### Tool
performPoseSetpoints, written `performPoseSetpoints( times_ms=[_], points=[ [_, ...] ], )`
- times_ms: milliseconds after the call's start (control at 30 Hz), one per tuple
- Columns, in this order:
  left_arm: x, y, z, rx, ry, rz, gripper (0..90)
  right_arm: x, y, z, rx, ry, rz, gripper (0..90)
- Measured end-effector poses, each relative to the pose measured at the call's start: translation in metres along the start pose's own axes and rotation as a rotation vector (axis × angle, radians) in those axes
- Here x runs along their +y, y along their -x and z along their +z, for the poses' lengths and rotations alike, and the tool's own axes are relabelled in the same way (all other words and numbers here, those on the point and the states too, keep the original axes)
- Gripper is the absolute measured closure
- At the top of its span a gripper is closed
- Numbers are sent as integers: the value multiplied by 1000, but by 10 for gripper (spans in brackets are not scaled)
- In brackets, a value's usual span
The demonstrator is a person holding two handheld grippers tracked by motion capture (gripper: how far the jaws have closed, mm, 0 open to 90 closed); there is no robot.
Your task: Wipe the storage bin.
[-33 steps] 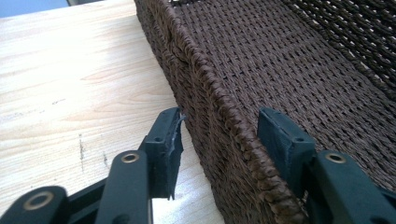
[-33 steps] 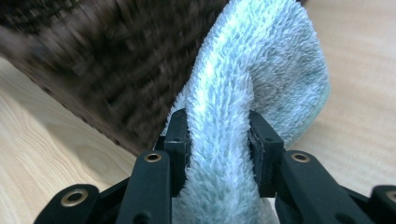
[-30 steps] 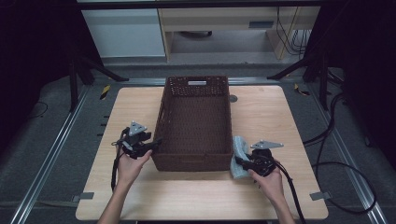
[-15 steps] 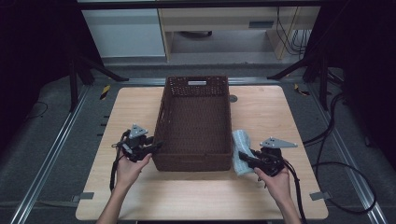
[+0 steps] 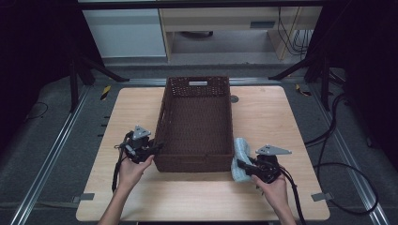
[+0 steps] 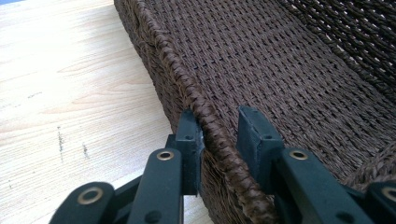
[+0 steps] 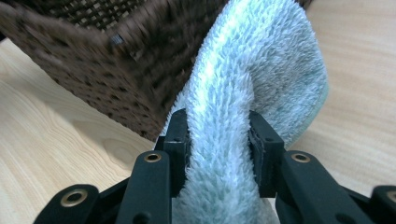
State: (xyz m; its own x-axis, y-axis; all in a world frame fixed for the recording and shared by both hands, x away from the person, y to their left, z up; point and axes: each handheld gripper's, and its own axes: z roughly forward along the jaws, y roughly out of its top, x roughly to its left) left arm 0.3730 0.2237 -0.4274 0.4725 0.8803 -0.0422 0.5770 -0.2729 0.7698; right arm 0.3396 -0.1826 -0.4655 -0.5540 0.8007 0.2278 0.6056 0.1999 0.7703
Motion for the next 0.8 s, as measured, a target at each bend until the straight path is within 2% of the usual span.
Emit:
performPoseSetpoints(
  times_ms=[167,267,400,500,600,700,800],
  points=[
    [0,0,0,2,0,-2,703,-9,-2,9,-22,-59,-5,662],
    [0,0,0,0,2,-1,698,-9,-4,10,-20,-68,7,662],
    [-1,-1,-1,-11,1,3,644,-1,-7,-4,-3,-18,8,663],
    [-2,-2,0,-7,3,7,611,9,-10,-19,14,43,9,662],
    [-2,-1,0,0,5,7,580,15,-16,-29,25,76,0,663],
    [-2,-1,0,-3,2,5,554,13,-20,-31,23,72,-14,664],
    [-3,0,0,-4,3,7,542,6,-18,-27,21,55,5,666]
  ],
)
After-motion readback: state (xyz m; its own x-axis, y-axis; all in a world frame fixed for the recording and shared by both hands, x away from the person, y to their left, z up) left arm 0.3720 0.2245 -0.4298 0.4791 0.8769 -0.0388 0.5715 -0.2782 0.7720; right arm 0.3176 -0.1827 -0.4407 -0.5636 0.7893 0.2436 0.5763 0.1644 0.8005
